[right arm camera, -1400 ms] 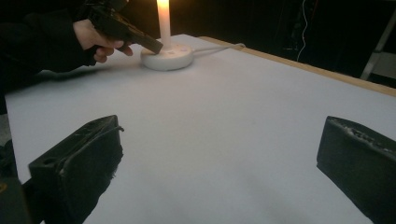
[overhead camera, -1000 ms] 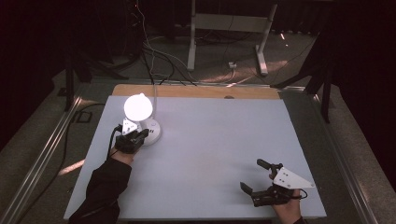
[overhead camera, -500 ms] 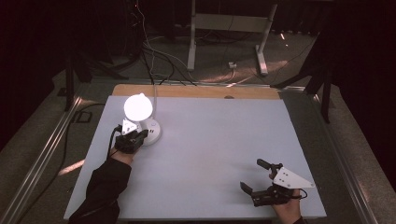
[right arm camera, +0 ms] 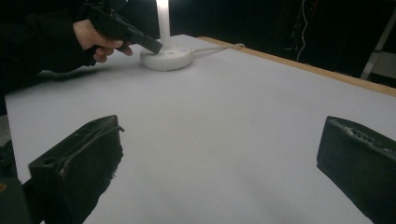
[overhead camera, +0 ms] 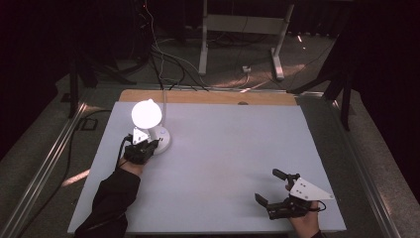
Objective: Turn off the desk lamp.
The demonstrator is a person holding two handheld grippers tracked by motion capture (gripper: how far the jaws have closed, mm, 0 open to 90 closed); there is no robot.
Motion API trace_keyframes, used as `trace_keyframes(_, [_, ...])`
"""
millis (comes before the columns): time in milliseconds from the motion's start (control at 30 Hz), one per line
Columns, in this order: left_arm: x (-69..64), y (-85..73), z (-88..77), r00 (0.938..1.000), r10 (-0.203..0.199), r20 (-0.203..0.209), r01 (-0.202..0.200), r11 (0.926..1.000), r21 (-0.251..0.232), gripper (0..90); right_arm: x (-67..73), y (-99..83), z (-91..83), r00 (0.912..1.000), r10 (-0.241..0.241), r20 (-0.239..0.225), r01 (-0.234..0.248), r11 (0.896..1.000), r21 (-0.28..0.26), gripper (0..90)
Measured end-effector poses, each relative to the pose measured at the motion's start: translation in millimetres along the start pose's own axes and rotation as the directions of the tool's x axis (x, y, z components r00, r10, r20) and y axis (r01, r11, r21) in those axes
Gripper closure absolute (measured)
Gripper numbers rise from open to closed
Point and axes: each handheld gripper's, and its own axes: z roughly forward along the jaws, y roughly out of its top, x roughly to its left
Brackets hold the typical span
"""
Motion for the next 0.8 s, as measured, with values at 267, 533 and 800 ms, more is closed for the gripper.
trace_keyframes(267, [-2.2,0.7,0.2,0.9996,0.020,-0.019,-0.020,0.9998,0.007,90.0,1.0,0.3,0.1,1.0000,-0.004,-0.001,0.004,1.000,0.002,0.0])
trace_keyframes(533, [1.3,8.3,-12.7,0.9999,-0.012,0.004,0.013,0.9989,-0.046,90.0,-0.5,-0.1,0.0,1.0000,0.000,0.002,0.000,1.000,0.000,0.0])
trace_keyframes(800, [0.2,8.8,-17.4,0.9989,-0.025,0.041,0.027,0.9976,-0.064,90.0,0.1,0.2,-0.5,1.0000,-0.002,0.002,0.002,1.000,0.001,0.0])
